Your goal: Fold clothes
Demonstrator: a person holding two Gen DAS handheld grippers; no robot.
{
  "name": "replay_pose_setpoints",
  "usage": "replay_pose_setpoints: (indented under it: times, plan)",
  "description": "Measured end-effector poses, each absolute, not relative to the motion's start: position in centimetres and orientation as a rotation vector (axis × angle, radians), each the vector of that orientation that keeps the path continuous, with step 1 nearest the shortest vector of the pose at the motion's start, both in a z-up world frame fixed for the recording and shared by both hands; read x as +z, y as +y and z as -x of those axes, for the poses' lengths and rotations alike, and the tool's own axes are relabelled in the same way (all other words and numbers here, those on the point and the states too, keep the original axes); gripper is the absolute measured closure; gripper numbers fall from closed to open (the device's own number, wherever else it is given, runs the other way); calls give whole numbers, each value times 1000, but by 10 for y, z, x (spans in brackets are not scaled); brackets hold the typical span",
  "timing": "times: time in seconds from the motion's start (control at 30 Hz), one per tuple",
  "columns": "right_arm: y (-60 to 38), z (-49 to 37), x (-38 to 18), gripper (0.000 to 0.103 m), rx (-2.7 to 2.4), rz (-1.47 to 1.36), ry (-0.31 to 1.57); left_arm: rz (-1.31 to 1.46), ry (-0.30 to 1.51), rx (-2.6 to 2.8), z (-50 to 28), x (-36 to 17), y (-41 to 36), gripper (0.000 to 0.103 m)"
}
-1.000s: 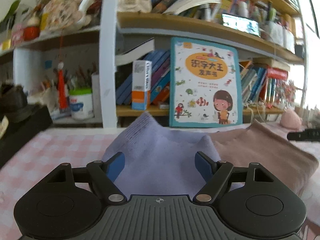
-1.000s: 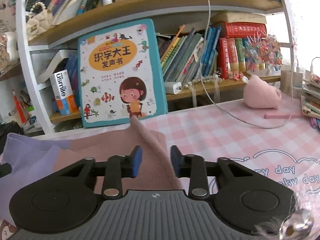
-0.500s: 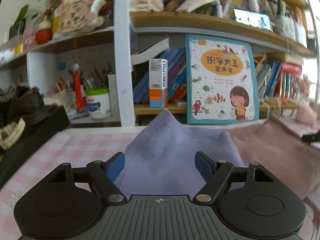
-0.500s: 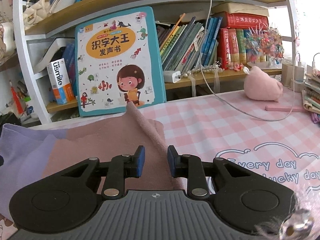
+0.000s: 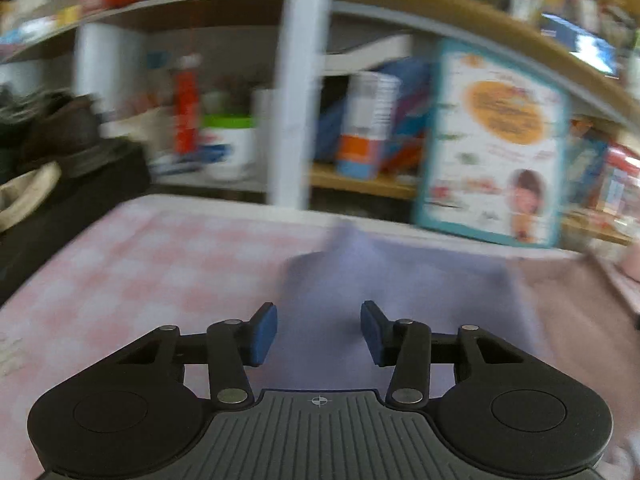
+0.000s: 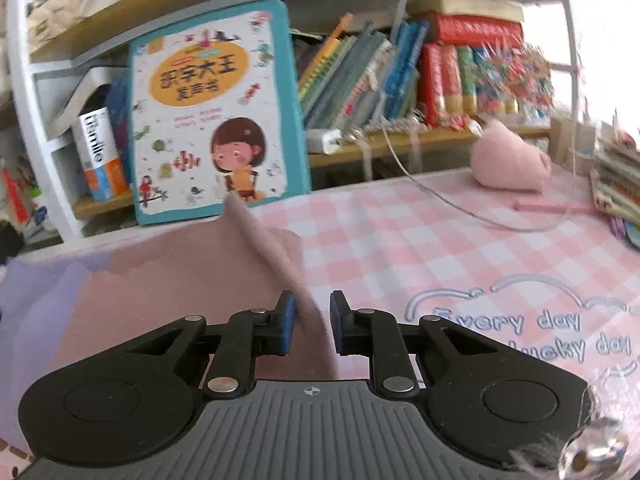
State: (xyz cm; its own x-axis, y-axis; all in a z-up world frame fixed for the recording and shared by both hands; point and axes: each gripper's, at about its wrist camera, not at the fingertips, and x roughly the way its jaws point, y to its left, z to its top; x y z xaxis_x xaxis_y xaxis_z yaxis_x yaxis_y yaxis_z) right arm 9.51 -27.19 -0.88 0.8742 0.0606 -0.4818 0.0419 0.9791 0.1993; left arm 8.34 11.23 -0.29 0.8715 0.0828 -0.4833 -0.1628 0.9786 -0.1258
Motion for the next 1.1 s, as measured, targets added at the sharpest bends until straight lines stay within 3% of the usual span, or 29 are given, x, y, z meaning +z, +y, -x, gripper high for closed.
replay_pose_setpoints:
  times: [0.27,0.33,0.63,0.67,0.7,0.77,0.8,0.83,1.0,1.1]
  plan:
    - [-285,-85,-3,85,-15,-253,447,301,436,179,-50,7,150,55]
    - [-285,-84,-2,83,14,-259,451,305,437,144,-44,8,149,43]
    - [-279,-89,-8,82,58,-214,524,243,502,80,-40,-5,138,44]
    - [-278,-91,-10,82,64,-215,538,251,509,63,-41,-6,137,46]
    - [-277,-92,-12,85,71,-221,550,258,519,42,-42,-6,136,54]
    - [-281,-92,-13,93,97,-263,551,269,541,-5,-45,-8,132,71]
    - [-284,-90,-11,97,107,-280,538,275,552,-29,-47,-9,130,89]
    - [-286,-88,-9,97,117,-296,525,287,547,-33,-46,-8,128,95]
    - [-298,-75,5,98,163,-391,430,394,475,-27,-39,4,136,96]
    - [-297,-79,0,98,135,-375,474,350,514,0,-46,-1,133,96]
